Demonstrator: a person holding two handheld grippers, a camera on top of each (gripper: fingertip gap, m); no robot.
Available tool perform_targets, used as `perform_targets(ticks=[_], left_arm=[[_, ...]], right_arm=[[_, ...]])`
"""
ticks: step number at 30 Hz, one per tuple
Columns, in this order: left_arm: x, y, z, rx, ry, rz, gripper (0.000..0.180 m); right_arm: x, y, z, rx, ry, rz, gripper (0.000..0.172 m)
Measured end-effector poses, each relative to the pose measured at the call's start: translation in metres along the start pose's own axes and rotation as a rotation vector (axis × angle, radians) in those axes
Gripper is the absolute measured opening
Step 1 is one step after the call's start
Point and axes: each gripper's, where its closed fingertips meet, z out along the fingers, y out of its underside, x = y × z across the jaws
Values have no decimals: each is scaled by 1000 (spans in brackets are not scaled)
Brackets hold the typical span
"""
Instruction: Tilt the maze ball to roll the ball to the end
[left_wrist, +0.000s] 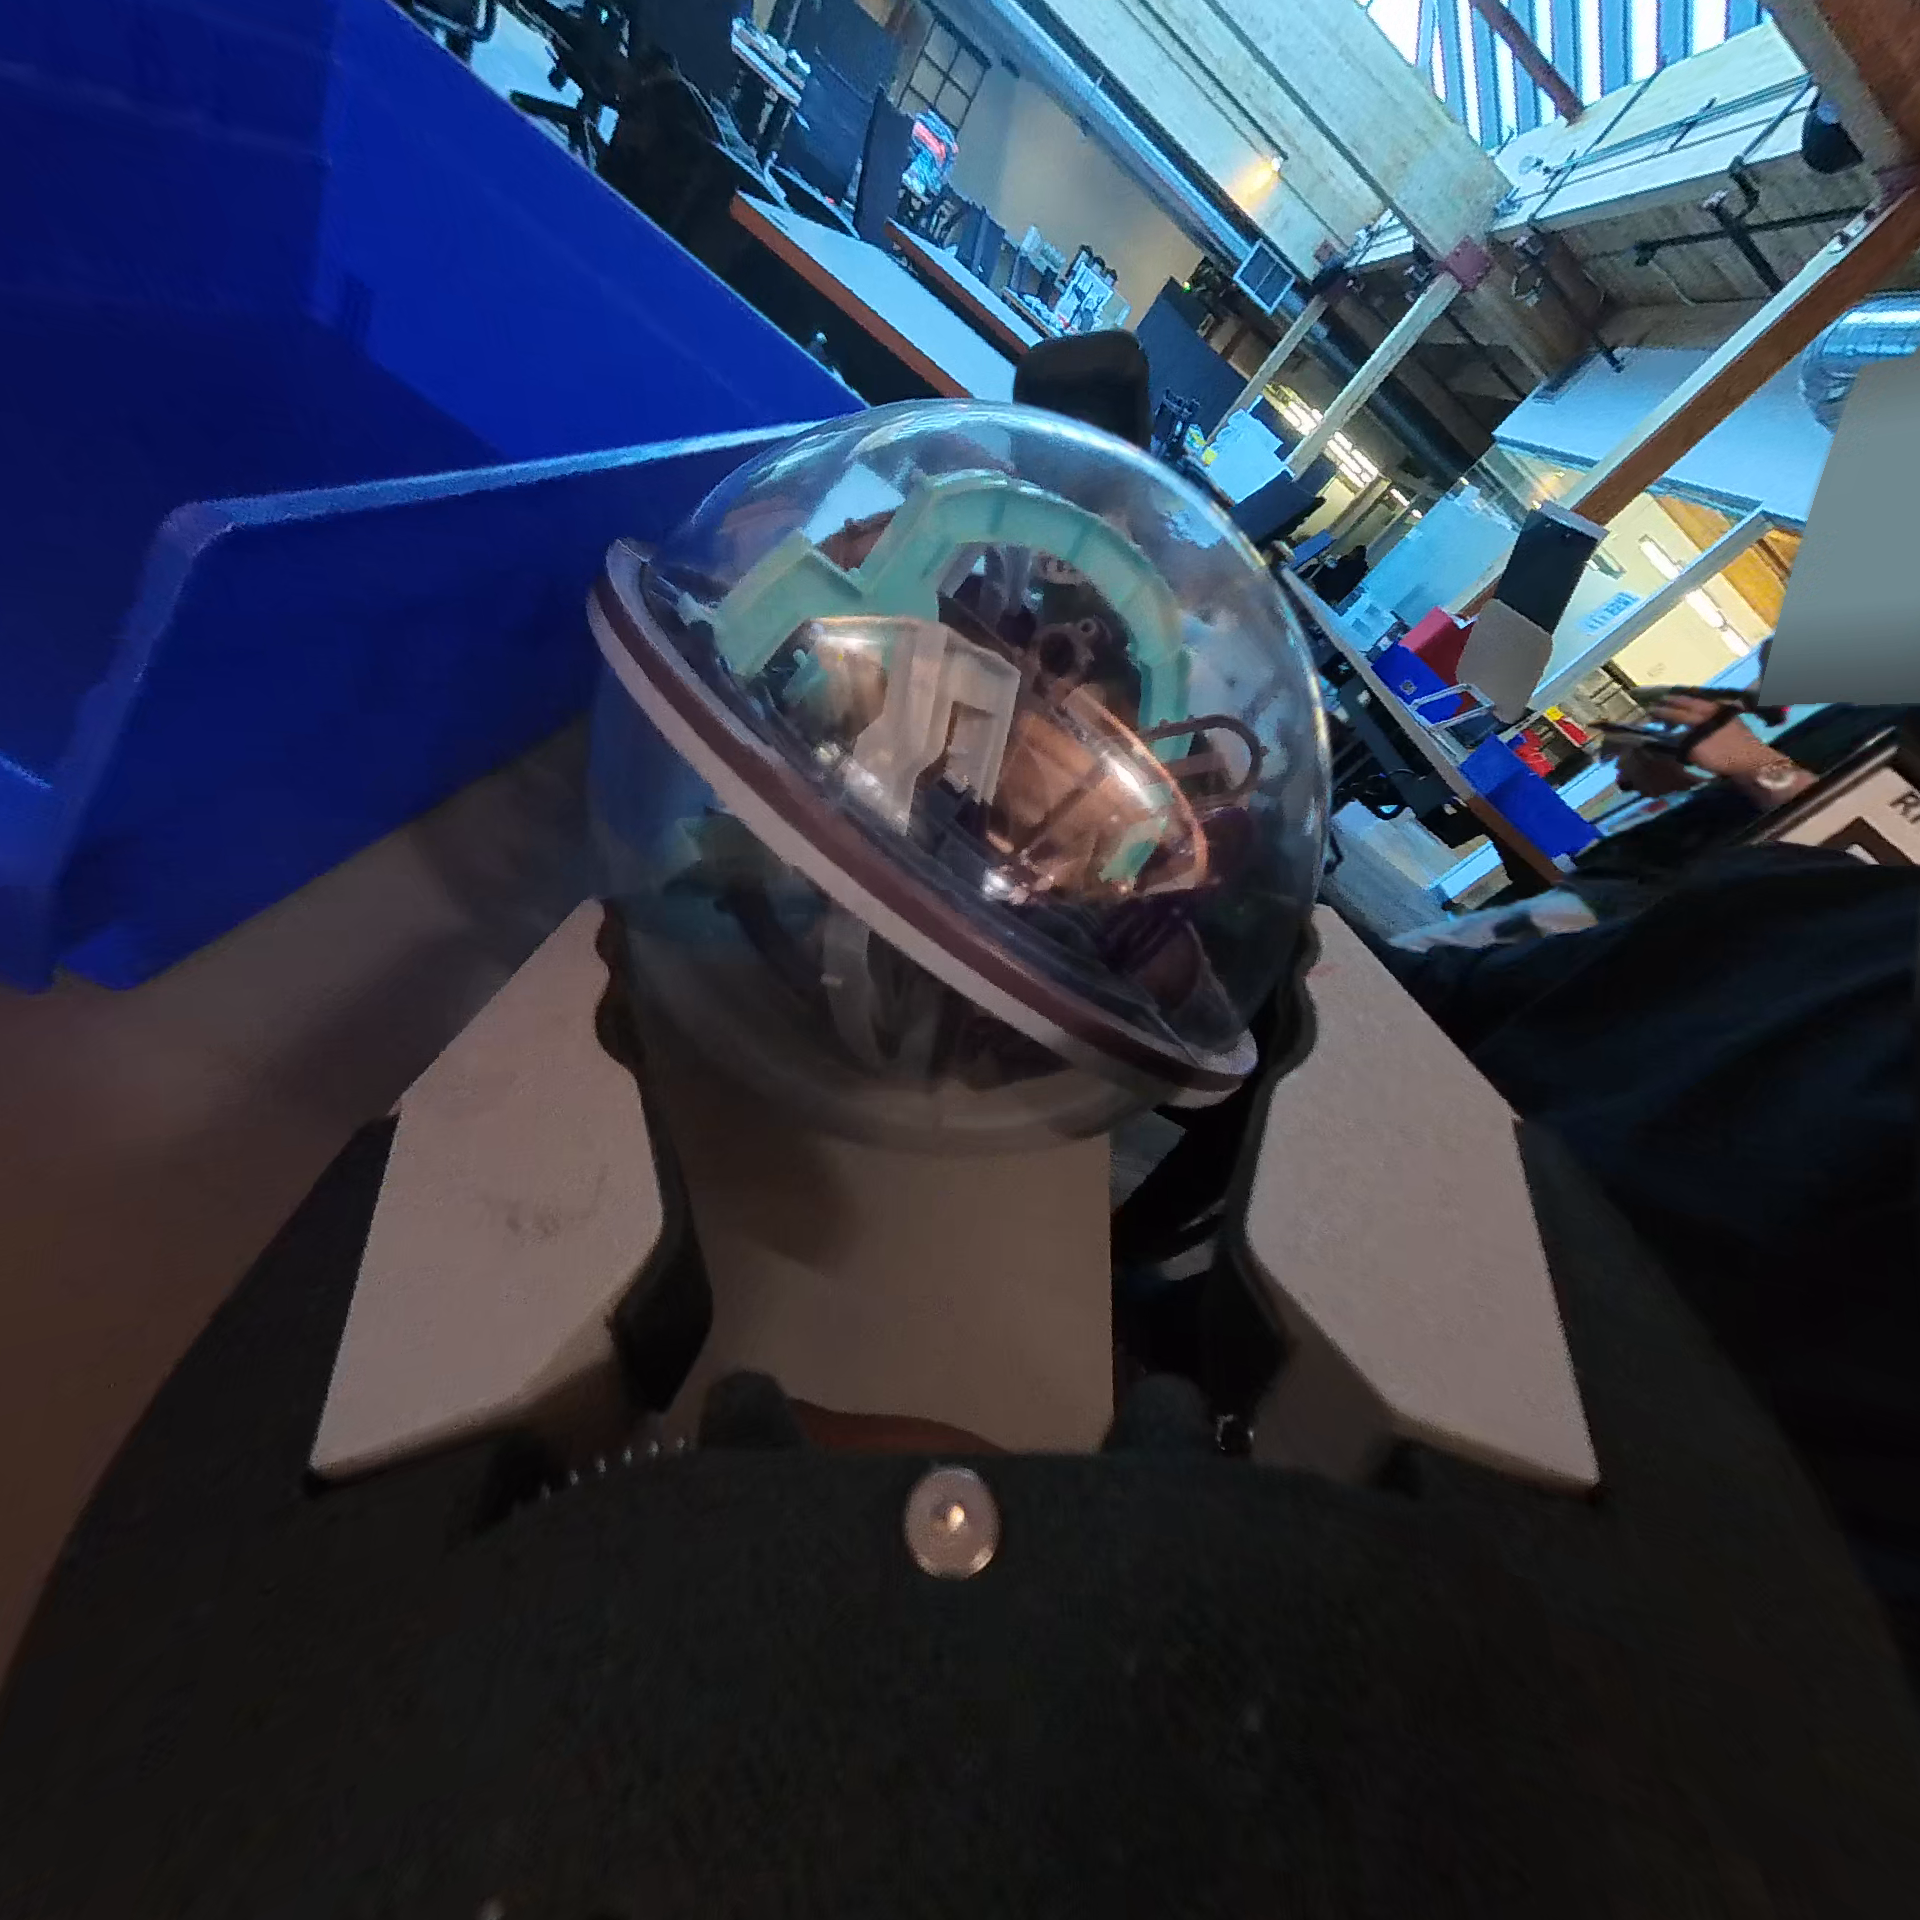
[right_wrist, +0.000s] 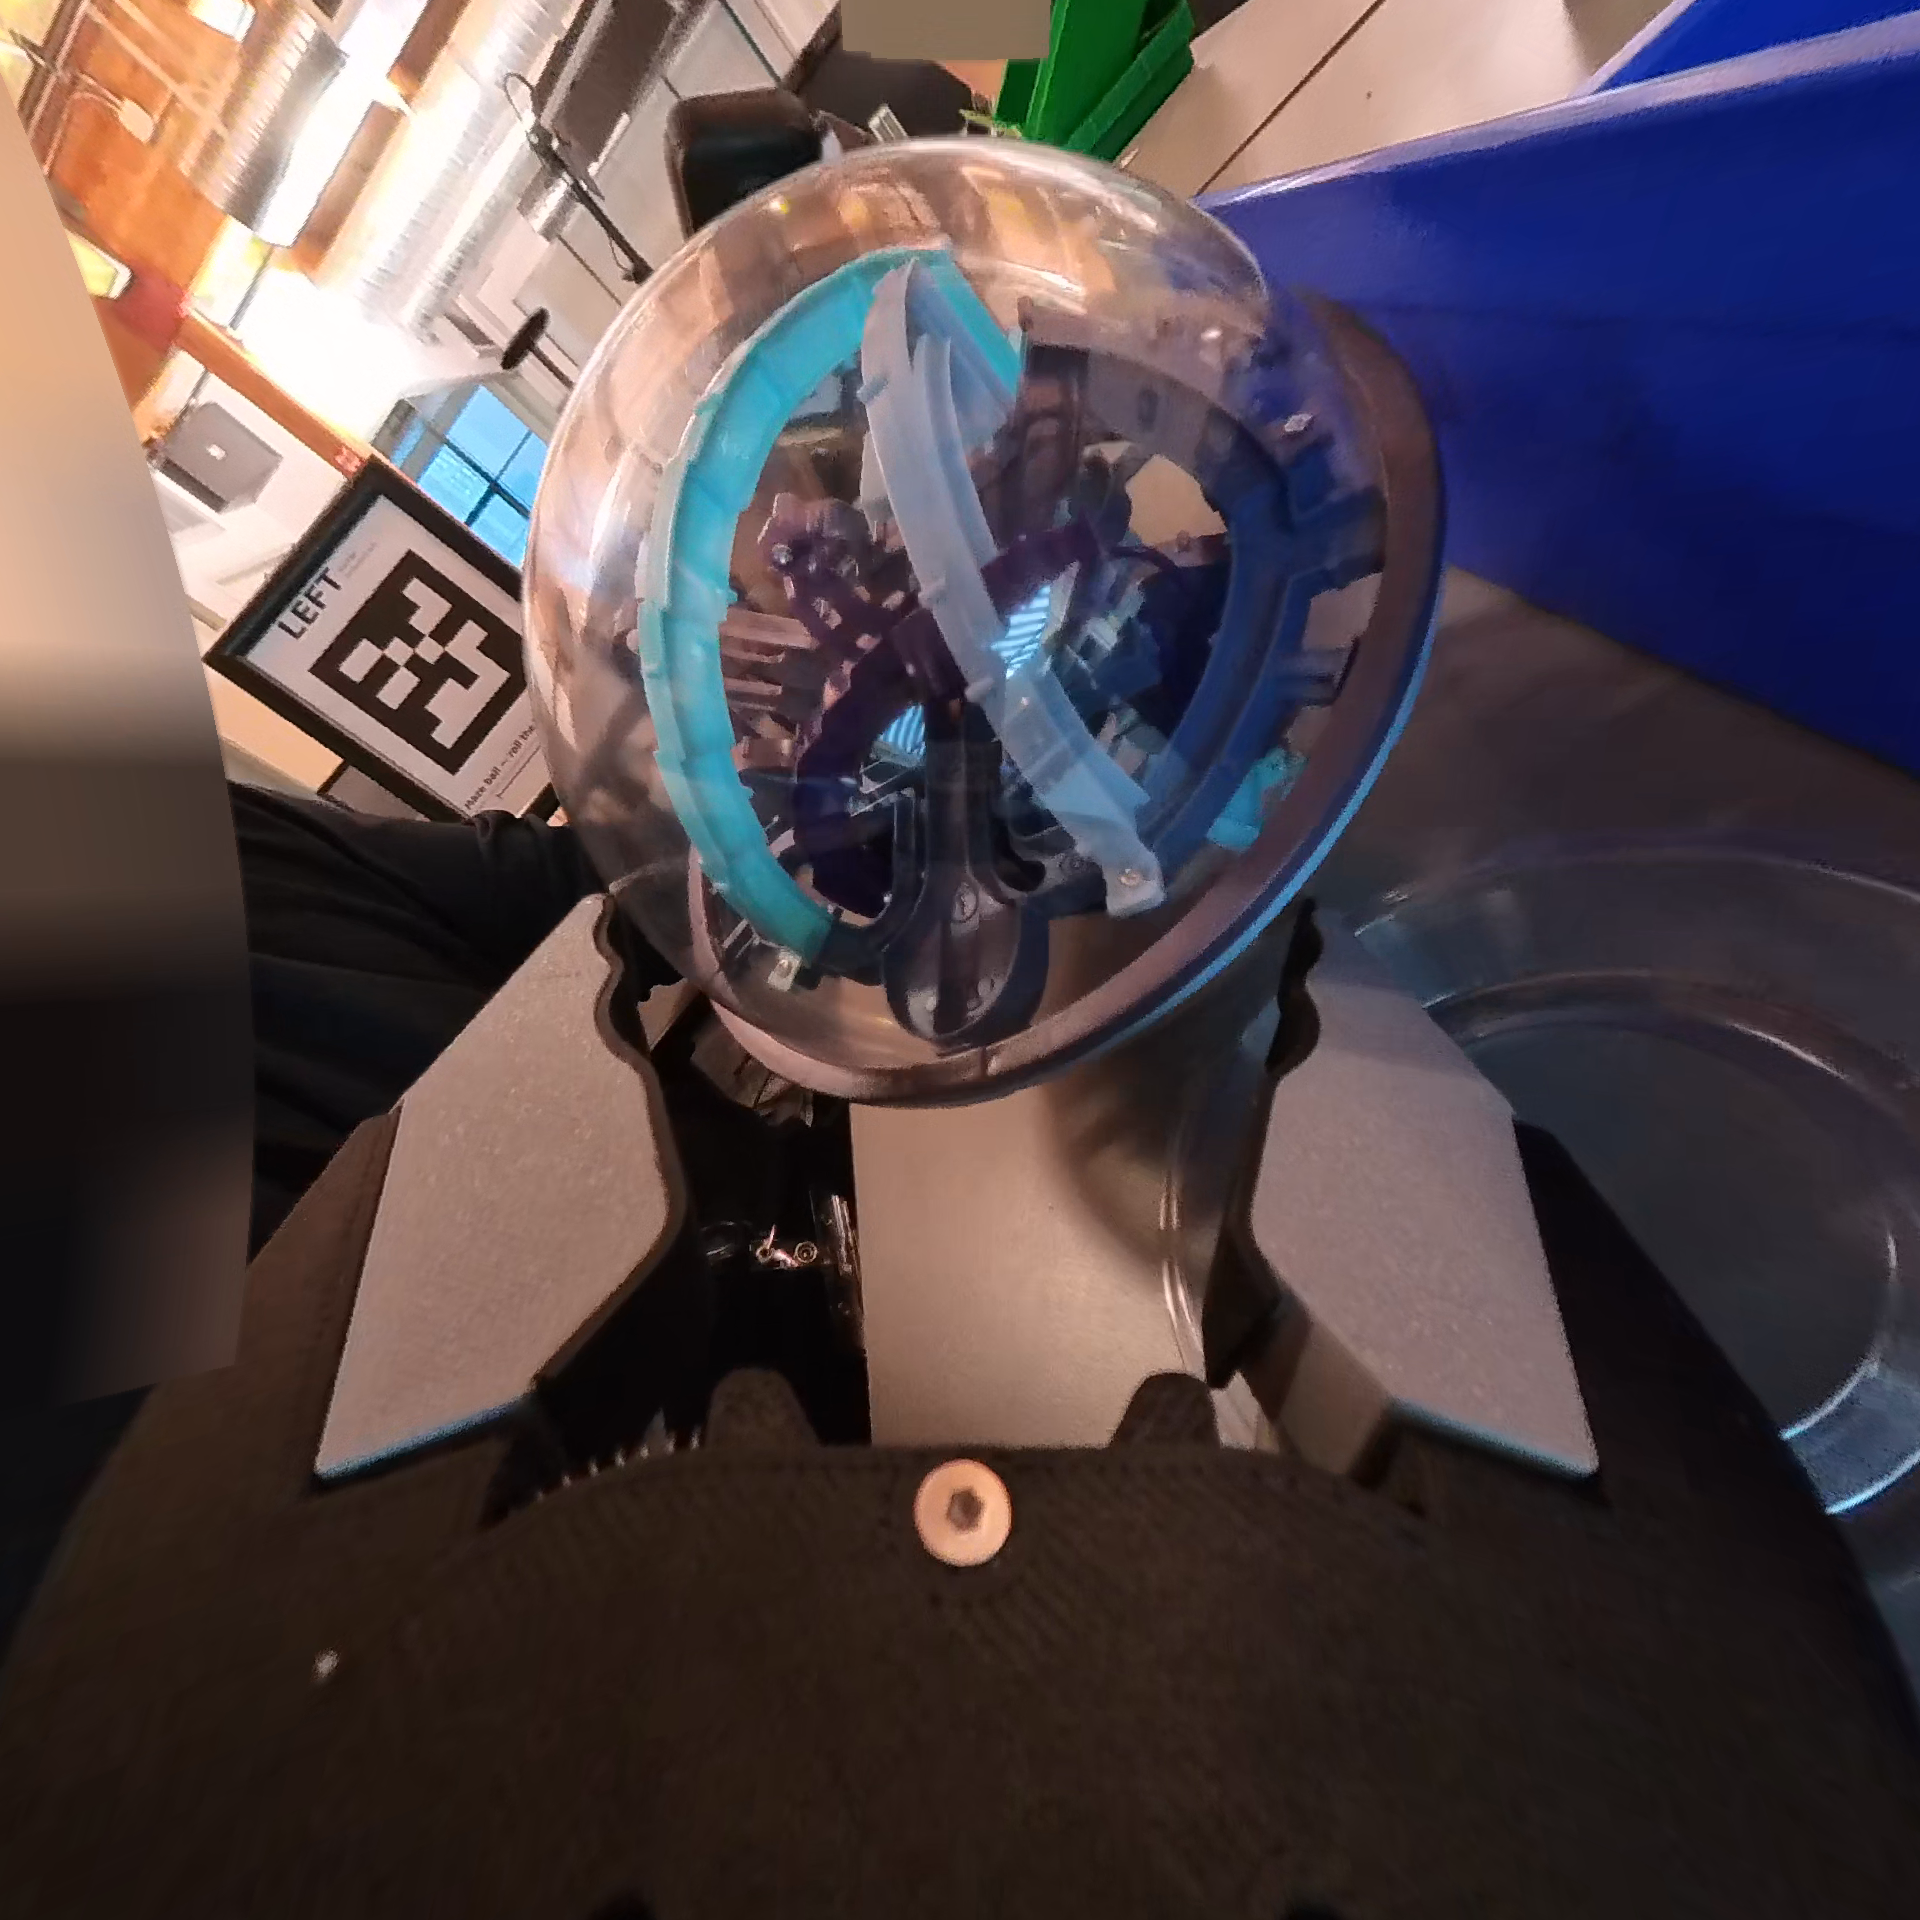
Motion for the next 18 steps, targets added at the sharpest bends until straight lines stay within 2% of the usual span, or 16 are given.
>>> perform_targets(ticks=[7, 18], left_arm=[[4, -2, -7, -1, -11, 24, 121], [1, -12, -13, 44, -53, 42, 116]], right_arm=[[-4, 7, 9, -47, 1, -8, 121], [0, 12, 16, -115, 90, -54, 122]])
